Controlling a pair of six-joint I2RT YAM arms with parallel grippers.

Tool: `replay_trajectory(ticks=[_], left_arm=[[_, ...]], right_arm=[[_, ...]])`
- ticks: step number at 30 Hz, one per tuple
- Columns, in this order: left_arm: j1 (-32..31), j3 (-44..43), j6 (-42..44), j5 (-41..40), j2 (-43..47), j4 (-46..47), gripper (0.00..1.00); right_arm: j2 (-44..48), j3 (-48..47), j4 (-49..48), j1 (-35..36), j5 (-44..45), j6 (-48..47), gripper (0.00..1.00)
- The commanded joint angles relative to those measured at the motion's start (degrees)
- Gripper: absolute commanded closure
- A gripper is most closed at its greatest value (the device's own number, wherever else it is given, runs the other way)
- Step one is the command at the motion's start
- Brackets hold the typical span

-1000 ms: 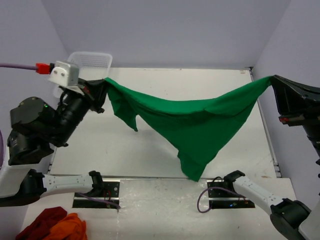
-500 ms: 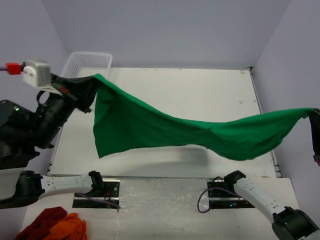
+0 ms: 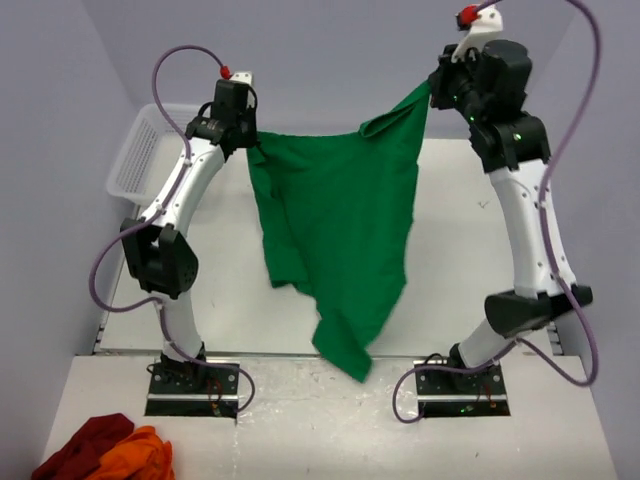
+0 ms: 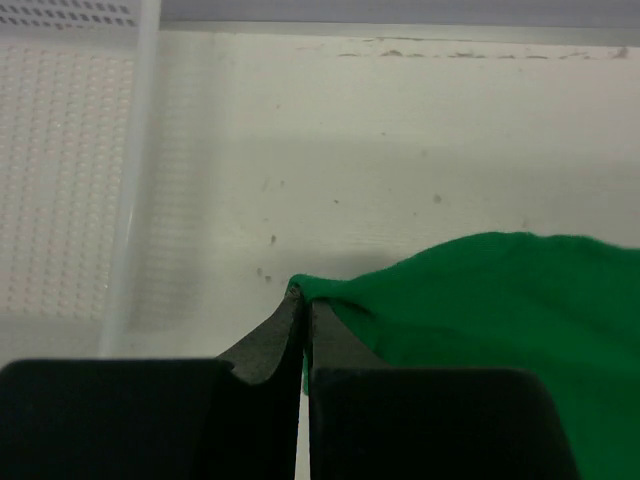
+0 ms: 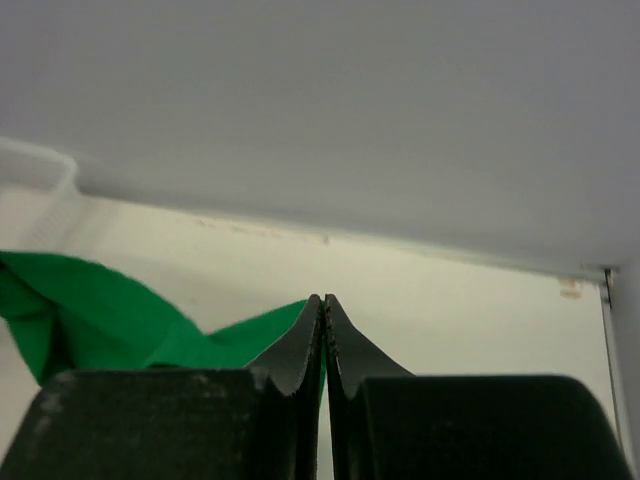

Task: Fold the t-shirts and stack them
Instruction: Flatten out the tshirt

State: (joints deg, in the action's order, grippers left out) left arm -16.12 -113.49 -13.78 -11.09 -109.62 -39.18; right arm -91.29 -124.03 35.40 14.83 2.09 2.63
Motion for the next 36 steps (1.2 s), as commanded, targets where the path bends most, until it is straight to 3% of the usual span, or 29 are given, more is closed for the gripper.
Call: replay_trajectory(ticks=[1,8,12,18,23,30,36], left_arm=[[1.35,-9.63,2.7,0.21,-1.09,2.79,1.0],[6.01,-10.87,10.08,2.57,-9.01,7.36,1.0],[6.1,-8.33,11.76,6.42,-8.77,9.29,1.0],[5.66,-4.46,12.11,10.73,0.01,10.8,1.0],[3.21,-6.47,13.08,7.93,10.82,5.96,1.0],[-2.42,-3.93,11.5,7.58,27.69,4.46,1.0],[-3.39,-2.87,9.21,13.81,36.67,6.21,1.0]], right_arm=[[-1.94,-1.04,0.72,-3.93,0.46,0.18,1.0],[-9.25,0.37,0.02,-7.27,2.56,-2.19,1.0],[-9.97,-0.07,-0.07,-7.97,3.19,-3.76,1.0],[-3.14,-0.16,1.78,-7.36,4.41,-5.18,1.0],[6.81,-2.7,5.29,-5.61,6.7,-6.24,1.0],[18.94,-8.16,11.27,7.38,15.39,-10.1,1.0],[25.28,-7.55,10.75,12.59,19.09,-10.54,1.0]])
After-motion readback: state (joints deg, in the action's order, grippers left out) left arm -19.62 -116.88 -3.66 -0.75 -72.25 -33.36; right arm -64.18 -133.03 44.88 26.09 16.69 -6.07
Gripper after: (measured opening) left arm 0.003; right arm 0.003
